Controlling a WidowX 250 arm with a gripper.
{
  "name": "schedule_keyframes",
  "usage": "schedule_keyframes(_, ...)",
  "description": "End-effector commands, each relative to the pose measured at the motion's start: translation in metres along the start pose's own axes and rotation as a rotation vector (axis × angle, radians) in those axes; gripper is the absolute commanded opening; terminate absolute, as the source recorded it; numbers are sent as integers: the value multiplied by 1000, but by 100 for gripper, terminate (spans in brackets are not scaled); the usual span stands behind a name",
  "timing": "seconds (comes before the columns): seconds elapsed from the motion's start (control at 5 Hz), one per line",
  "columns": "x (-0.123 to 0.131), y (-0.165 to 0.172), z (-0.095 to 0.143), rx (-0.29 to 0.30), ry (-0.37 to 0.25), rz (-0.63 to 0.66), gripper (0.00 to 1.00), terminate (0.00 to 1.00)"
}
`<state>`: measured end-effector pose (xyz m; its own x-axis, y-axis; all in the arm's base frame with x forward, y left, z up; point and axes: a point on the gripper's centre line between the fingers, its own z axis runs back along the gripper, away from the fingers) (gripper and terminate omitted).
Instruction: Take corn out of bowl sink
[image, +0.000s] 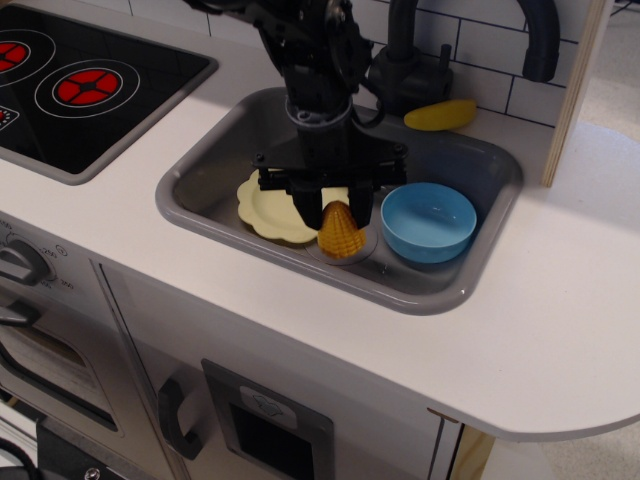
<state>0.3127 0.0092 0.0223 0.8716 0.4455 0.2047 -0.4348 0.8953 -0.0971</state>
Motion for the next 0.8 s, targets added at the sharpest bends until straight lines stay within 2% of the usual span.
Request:
schedule_keyframes(0.0, 9, 1, -8, 8, -49, 14, 0, 0)
schedule_keyframes(0.2, 8, 3, -7, -6, -19, 49, 100, 0)
schedule_keyframes(0.4, 7, 2, -4, -31, 30, 54, 100, 0)
schedule_keyframes(0.6, 10, 1, 12, -56, 9, 59, 100, 0)
